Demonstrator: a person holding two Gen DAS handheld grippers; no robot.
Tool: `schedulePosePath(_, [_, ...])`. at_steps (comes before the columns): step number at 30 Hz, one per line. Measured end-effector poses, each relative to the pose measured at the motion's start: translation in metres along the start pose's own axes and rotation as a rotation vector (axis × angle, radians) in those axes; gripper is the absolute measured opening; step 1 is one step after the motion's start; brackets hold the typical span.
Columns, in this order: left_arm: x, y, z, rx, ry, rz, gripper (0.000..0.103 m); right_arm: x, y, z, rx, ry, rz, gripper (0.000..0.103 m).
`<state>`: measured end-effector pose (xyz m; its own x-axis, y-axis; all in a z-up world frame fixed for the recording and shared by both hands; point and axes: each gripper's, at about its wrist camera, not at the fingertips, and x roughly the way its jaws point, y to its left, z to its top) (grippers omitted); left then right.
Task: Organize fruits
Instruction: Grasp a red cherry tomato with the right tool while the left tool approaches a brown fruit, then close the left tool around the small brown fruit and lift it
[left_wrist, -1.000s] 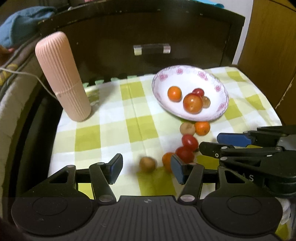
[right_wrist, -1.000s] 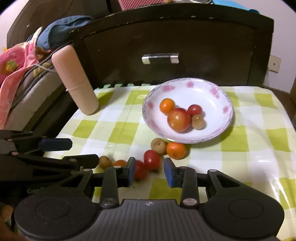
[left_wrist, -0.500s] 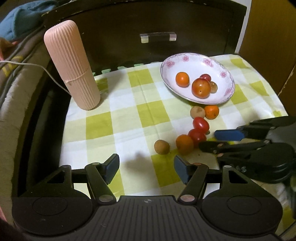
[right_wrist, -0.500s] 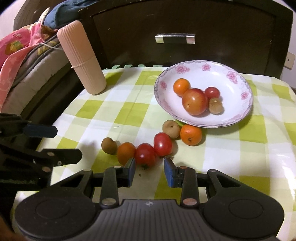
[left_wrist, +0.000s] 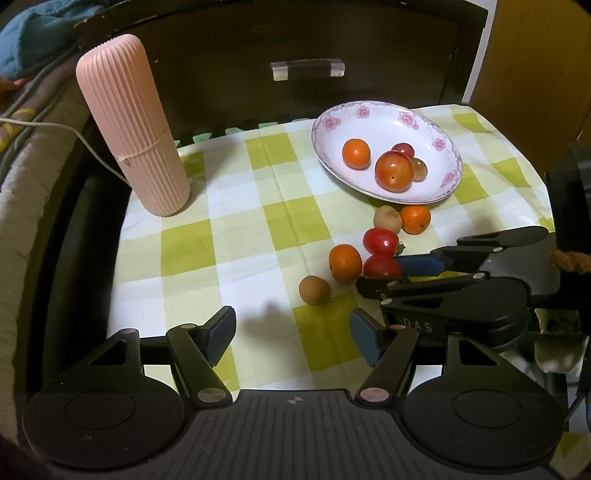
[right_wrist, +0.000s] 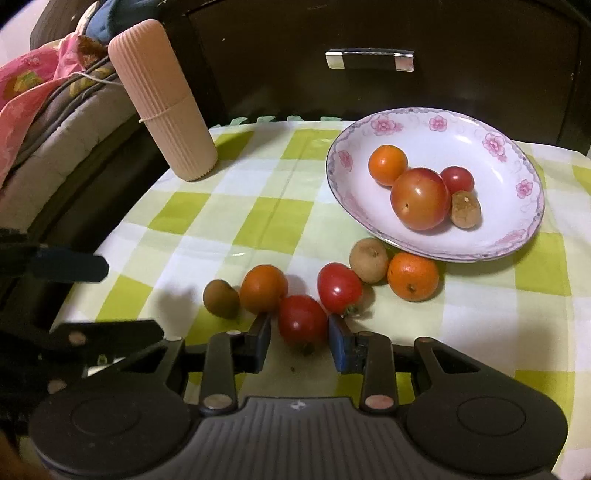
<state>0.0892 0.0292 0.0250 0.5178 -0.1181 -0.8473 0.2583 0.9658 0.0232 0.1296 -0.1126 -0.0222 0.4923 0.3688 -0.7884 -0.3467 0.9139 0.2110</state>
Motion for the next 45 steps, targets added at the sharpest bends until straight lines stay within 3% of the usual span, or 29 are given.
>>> schedulePosePath(10, [0.015, -0.005, 0.002, 0.025, -0.001, -0.018, 0.075, -0.014, -0.003, -0.004, -0.006, 0.029, -0.003, 0.028])
schedulePosePath(17, [0.038, -0.006, 0.003, -0.024, 0.027, -0.064, 0.066, -0.040, -0.009, -0.017, -0.011, 0.043, -0.025, 0.028])
schedulePosePath(22, [0.050, -0.008, 0.005, -0.037, 0.017, -0.048, 0.062, -0.044, -0.013, -0.023, 0.010, 0.040, -0.021, 0.028])
schedulePosePath(28, [0.059, -0.012, 0.005, -0.026, 0.003, -0.029, 0.049, -0.042, -0.020, -0.028, 0.028, 0.045, -0.016, 0.028])
schedulePosePath(32, [0.059, -0.012, 0.006, -0.021, -0.006, -0.023, 0.034, -0.040, -0.025, -0.029, 0.041, 0.047, -0.022, 0.028])
schedulePosePath(45, [0.033, -0.034, -0.017, 0.046, 0.008, -0.100, 0.033, -0.052, -0.020, -0.041, 0.019, 0.035, -0.066, 0.028])
